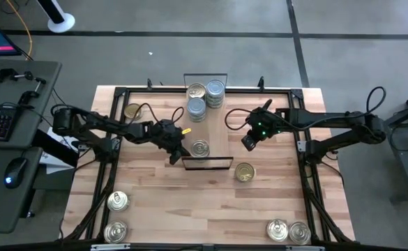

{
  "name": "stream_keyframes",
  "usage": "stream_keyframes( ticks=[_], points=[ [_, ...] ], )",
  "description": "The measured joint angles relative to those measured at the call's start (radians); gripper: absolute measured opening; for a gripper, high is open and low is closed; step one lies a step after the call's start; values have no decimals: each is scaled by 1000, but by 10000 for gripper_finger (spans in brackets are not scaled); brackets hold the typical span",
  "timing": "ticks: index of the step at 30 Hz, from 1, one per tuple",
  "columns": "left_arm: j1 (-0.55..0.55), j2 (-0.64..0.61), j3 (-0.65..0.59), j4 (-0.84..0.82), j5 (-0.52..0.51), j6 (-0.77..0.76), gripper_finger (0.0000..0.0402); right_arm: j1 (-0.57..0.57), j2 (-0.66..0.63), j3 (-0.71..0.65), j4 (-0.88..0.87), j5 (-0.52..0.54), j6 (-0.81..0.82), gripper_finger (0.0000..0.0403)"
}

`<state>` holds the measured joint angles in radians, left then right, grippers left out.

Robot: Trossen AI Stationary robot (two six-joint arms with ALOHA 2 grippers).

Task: Stack canned seafood by type on shelf
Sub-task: Adjust the pink and blue tuna can

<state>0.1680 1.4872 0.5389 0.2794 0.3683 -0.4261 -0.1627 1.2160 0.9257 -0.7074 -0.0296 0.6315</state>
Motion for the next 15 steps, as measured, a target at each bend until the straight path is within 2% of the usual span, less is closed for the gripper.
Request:
stream_keyframes(
  ticks=[4,15],
  points=[
    [0,0,13,-53,1,36,0,0,0,0,2,0,1,0],
    [-16,17,15,-42,22,73,0,-1,0,0,44,0,23,0]
  ],
)
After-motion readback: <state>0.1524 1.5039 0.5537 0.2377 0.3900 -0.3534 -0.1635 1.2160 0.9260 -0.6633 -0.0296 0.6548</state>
